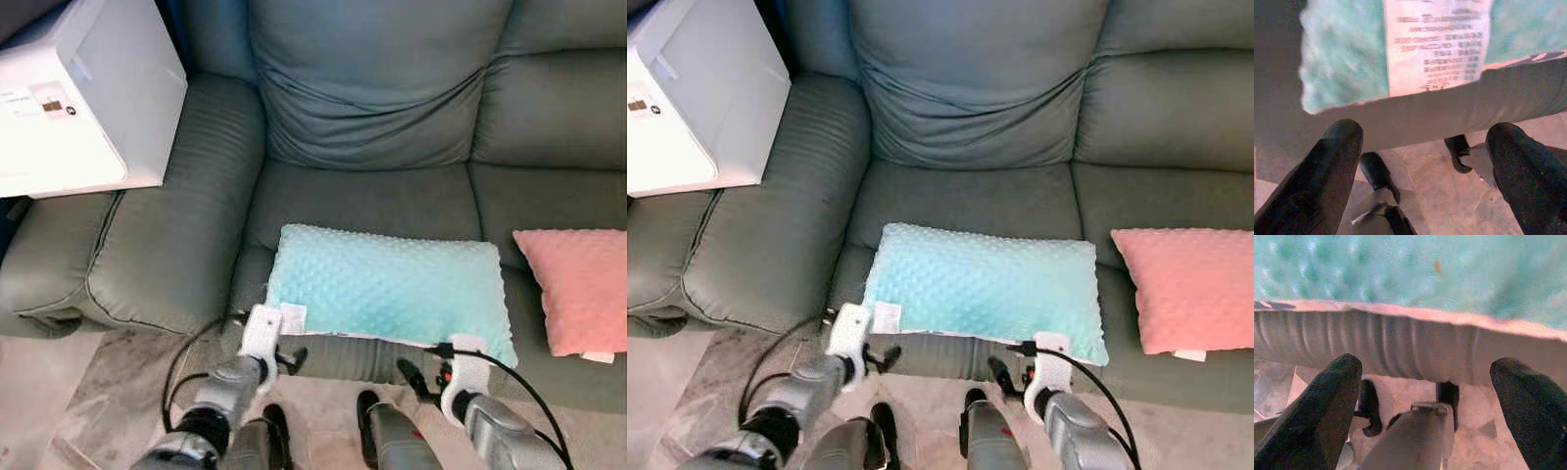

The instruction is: Move the pillow to the sofa

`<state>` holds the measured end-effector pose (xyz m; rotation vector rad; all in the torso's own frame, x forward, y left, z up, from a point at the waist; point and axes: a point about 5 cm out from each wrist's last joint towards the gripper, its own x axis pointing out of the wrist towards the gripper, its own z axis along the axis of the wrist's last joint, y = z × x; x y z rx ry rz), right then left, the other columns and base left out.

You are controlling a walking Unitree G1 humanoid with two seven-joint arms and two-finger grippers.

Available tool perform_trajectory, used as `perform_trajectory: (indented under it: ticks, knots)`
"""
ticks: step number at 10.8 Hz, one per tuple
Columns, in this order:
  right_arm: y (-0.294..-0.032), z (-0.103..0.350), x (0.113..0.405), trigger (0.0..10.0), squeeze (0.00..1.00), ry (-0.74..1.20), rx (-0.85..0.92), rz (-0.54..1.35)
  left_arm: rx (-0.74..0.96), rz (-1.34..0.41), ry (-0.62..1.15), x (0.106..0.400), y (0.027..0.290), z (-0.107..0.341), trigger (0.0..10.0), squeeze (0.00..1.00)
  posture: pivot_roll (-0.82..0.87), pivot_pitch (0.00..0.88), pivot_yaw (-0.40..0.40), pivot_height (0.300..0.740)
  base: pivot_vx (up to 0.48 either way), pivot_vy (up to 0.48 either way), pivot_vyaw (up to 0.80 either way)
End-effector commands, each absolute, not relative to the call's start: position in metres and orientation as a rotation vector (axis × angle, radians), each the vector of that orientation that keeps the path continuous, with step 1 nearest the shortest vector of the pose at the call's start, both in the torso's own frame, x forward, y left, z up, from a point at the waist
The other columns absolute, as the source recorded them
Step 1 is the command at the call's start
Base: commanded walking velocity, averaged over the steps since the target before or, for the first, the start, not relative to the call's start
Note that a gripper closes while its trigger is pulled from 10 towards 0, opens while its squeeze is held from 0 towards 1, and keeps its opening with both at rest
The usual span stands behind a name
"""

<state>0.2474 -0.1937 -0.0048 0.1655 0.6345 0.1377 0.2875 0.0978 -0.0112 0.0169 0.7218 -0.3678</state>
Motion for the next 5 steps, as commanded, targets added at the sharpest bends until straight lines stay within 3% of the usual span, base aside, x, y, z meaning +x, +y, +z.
perform_trajectory:
  ticks: [1, 5]
  knots:
    - [-0.195, -0.015, 0.24, 10.0, 0.0, 0.663, 0.182, 0.134, -0.001, -0.329, 0.768, 0.28, 0.102, -0.02, 10.0, 0.0, -0.17, 0.373, 0.097, 0.74, 0.0, 0.0, 0.0]
    - [-0.204, -0.019, 0.251, 10.0, 0.0, 0.59, 0.082, 0.148, -0.053, -0.241, 0.768, 0.282, 0.099, -0.021, 10.0, 0.0, -0.15, 0.387, 0.105, 0.74, 0.0, 0.0, 0.0]
